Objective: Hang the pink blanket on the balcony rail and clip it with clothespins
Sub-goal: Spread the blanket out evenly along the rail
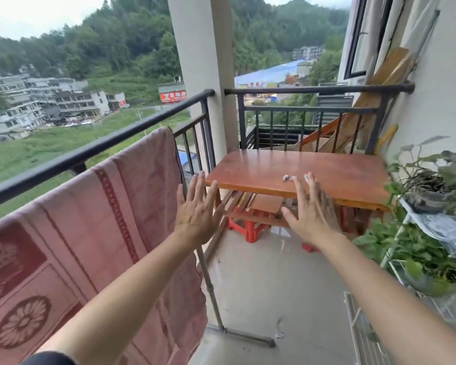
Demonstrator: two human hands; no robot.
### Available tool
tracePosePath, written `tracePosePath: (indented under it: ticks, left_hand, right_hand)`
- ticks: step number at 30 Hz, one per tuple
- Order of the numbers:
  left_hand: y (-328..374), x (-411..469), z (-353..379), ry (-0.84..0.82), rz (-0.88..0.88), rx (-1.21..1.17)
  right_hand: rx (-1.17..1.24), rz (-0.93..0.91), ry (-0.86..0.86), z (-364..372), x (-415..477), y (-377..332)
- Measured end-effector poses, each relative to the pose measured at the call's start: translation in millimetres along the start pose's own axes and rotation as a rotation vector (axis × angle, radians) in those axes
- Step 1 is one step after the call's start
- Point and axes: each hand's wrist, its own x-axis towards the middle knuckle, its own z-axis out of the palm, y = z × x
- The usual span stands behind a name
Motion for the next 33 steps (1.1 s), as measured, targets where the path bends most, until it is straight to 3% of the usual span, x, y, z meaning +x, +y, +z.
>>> tracePosePath:
  ticks: [4,12,23,27,30,33]
  left_hand:
    - [-3,56,28,-0.046,-0.026,0.014]
    - [-17,190,115,0.002,-0.079,0.01]
    - [-55,315,226,-0.068,-0.355,-0.159]
    - [-66,298,272,-0.066,-0.419,-0.191]
    - [-66,279,292,-0.136,-0.579,-0.136]
    - [-64,260,297,-0.103,-0.753,-0.055]
  right_hand:
    - [0.073,0.02,-0.071,25,79,-3]
    - [0.031,-0.147,-0.119,106,234,-2]
    - [0.052,-0.273,-0.269,209,427,-17]
    - [0.076,-0.451,-0.411,269,470,-55]
    - [0.103,-0.687,-0.512,313,492,-93]
    - [0.157,-0.954,-0.574,346,504,-137]
